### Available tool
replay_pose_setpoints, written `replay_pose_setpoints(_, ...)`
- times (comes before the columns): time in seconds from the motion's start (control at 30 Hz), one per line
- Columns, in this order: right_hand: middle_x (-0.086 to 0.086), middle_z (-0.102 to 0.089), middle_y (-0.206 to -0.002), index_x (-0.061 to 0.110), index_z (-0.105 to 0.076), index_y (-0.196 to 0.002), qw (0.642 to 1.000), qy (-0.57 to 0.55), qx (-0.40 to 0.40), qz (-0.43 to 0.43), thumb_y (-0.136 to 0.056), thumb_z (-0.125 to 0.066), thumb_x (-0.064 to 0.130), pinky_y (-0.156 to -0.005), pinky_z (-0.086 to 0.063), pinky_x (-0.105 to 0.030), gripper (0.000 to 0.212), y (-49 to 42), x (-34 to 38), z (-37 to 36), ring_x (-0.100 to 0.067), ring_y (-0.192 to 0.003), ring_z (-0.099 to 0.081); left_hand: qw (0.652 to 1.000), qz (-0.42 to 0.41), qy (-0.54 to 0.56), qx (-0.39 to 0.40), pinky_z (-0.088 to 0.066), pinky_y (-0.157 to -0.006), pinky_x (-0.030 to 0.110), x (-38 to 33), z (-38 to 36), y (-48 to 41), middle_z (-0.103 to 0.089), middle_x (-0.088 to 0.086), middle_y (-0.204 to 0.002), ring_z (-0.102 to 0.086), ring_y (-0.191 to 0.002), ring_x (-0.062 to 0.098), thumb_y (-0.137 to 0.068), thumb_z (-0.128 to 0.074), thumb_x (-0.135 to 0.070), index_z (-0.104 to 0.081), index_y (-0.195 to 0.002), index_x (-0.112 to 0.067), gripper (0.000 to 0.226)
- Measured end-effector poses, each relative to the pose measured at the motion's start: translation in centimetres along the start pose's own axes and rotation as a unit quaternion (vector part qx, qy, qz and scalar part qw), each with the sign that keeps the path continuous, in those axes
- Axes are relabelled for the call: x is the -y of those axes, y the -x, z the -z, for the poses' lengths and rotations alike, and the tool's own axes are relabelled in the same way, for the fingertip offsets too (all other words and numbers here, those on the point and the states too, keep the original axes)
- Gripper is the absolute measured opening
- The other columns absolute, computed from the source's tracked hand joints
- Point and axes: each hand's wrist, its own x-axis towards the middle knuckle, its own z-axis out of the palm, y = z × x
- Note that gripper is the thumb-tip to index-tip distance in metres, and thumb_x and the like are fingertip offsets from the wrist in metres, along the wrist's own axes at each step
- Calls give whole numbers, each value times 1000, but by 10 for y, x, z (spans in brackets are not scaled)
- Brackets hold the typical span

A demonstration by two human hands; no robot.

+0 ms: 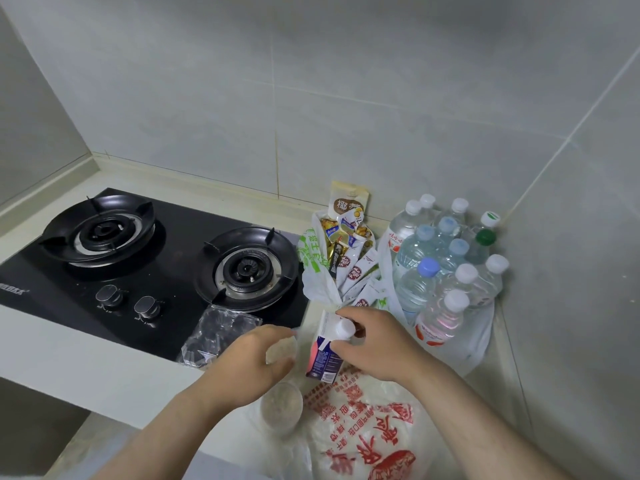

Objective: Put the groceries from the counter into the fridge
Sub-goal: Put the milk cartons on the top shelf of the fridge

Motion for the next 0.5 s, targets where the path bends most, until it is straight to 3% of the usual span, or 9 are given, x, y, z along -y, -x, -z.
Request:
replay_pose_setpoints(0.1,10,-71,-102,30,-69,-106,998,-55,-18,36,-81,-71,31,-87,-55,-33,25,9,17,12,-7,-95,-65,998,-11,61,3,-41,-90,11,-12,2,4,-54,-33,-120,-50,-110,-13,-83,-65,-55,-54,-130,-40,50)
replay_pose_setpoints(0.13,9,-73,-98,35,-70,-98,995,-87,-23,47,-81,-71,27,-85,-56,-34,19,11,22,14,-7,-92,-67,996,-17,91,7,-44,-94,17,-15,4,5,-57,-31,-121,-52,-112,-11,-79,-63,-61,-55,-130,-40,56)
replay_pose_setpoints(0.2,14,-74,-97,51,-69,-89,987,-139,-28,70,-83,-72,20,-86,-57,-33,32,14,33,20,-5,-92,-70,988,-26,150,17,-48,-96,32,-20,9,9,-64,-22,-121,-57,-114,2,-77,-63,-62,-59,-127,-40,55)
replay_pose_setpoints(0.3,14,-75,-98,52,-70,-90,979,-178,-28,95,-79,-68,28,-87,-58,-38,27,13,44,23,-8,-96,-70,977,-30,211,2,-51,-93,38,-28,19,15,-69,-13,-116,-64,-109,15,-80,-65,-53,-62,-122,-35,46)
replay_pose_setpoints(0.43,4,-75,-103,49,-70,-96,966,-225,-25,123,-76,-68,37,-90,-56,-50,24,8,55,16,-16,-100,-70,972,-19,230,-41,-54,-80,25,-29,31,27,-73,-13,-107,-68,-99,12,-90,-70,-25,-64,-118,-29,29)
replay_pose_setpoints(0.5,0,-74,-105,42,-71,-101,963,-234,-13,135,-77,-67,40,-91,-54,-55,25,4,60,10,-20,-102,-69,971,-11,231,-63,-53,-72,18,-28,40,36,-73,-14,-102,-69,-93,9,-89,-69,-23,-65,-114,-29,27)
